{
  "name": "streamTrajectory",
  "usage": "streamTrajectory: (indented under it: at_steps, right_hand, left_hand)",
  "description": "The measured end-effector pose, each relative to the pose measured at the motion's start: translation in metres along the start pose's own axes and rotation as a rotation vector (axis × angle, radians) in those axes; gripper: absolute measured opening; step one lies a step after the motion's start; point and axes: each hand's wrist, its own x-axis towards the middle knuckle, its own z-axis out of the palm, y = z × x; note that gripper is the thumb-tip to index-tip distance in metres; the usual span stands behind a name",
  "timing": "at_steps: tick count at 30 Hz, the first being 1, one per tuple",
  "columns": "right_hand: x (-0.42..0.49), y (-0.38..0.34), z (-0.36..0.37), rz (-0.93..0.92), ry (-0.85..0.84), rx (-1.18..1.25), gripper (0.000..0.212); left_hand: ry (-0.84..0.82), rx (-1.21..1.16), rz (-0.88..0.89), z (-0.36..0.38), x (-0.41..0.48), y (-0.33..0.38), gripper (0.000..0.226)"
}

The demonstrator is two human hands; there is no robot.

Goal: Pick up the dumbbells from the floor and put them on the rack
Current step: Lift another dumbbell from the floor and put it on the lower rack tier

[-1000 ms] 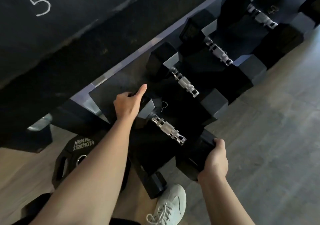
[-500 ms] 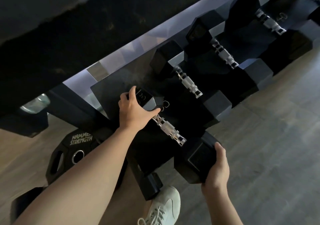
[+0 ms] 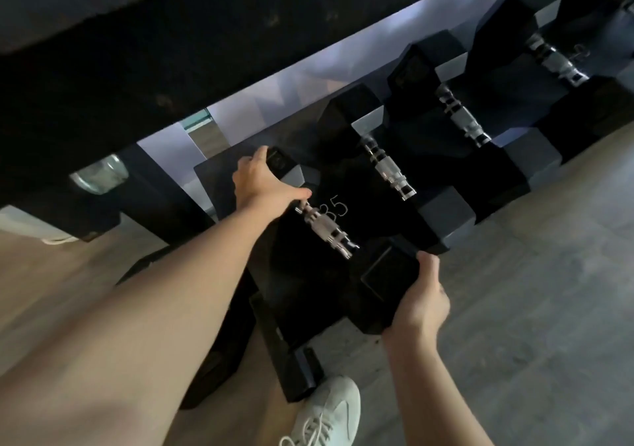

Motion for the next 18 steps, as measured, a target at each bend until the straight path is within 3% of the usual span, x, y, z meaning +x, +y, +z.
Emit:
streamTrajectory:
  at_steps: [3,5,8,11,15,18]
  right_hand:
    - [0.003,0.005,0.017,-0.084,0.067,-0.062,0.082]
    - [-0.004,0.013,0.017,-0.189,0.041,-0.177,0.074]
    - [-0.010,0.018,-0.002,-0.701,-0.071,-0.394,0.046]
    - [0.032,0.000,-0.020,-1.073,-0.305,-0.568,0.041]
    - [0.066,-0.018,-0.015,-1.106,-0.587,-0.526,0.045]
    - [0.072,-0.003,-0.012,-1.001,-0.591,-0.332,0.052]
  left_hand:
    - [0.025,0.028,0.022,-0.004,0.009,0.003,0.105]
    - [0.018,0.043,0.036,-0.007,0.009,0.005,0.104]
    - [-0.008,0.057,0.056,-0.009,0.007,0.005,0.102]
    - [-0.028,0.051,0.084,-0.011,0.010,0.000,0.100]
    - [0.070,-0.097,0.154,-0.002,0.011,-0.011,0.086]
    - [0.267,-0.437,0.085,0.012,0.009,-0.014,0.065]
